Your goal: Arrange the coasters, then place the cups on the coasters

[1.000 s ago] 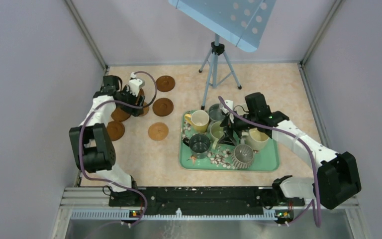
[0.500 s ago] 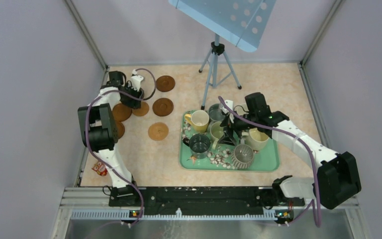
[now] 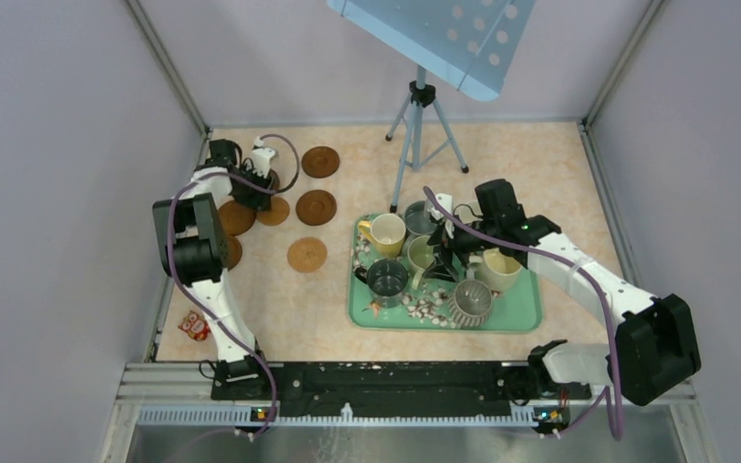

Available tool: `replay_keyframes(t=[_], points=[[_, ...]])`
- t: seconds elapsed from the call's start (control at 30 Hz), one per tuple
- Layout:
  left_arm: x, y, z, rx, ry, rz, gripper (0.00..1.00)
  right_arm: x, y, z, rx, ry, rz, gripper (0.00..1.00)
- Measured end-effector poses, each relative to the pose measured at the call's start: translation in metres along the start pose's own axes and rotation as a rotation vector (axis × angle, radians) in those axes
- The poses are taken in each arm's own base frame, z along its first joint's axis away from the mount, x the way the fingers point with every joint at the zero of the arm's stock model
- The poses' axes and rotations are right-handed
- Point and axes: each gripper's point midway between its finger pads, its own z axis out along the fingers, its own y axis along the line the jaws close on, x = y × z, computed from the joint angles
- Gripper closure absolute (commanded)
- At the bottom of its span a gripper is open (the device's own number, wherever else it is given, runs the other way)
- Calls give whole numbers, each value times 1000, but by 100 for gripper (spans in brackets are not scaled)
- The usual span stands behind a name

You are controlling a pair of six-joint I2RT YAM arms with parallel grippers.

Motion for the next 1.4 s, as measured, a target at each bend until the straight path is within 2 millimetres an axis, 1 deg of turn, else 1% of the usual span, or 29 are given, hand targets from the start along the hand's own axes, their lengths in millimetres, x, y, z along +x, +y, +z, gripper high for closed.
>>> replay_keyframes(t=[0.1, 0.2, 0.3, 0.37, 0.43, 0.63, 0.73, 0.97, 1.03, 1.17, 1.3, 1.4], points=[[4, 0, -1, 28, -3, -4, 57, 0, 0, -1, 4, 0, -2, 17], [7, -3, -3, 47, -12, 20, 64, -2, 0, -2, 8, -3, -7, 17], [21, -10, -12, 59, 1, 50, 72, -3, 0, -3, 10, -6, -11, 17], [30, -16, -17, 68, 17, 76, 74, -3, 0, -3, 11, -6, -11, 17], [38, -21, -23, 73, 23, 107, 75, -3, 0, -3, 11, -6, -11, 17], [71, -49, -43, 108, 58, 203, 76, -3, 0, -3, 11, -6, -11, 17], [85, -57, -53, 109, 69, 237, 76, -3, 0, -3, 11, -6, -11, 17], [117, -63, -74, 83, 93, 327, 77, -3, 0, -3, 11, -6, -11, 17], [126, -69, -80, 88, 108, 362, 77, -3, 0, -3, 11, -6, -11, 17], [146, -85, -93, 115, 143, 437, 77, -3, 0, -3, 12, -6, -11, 17], [164, -109, -105, 147, 165, 524, 76, -3, 0, -3, 12, -6, -11, 17], [168, -122, -107, 163, 176, 574, 75, -3, 0, -3, 12, -6, -12, 17]])
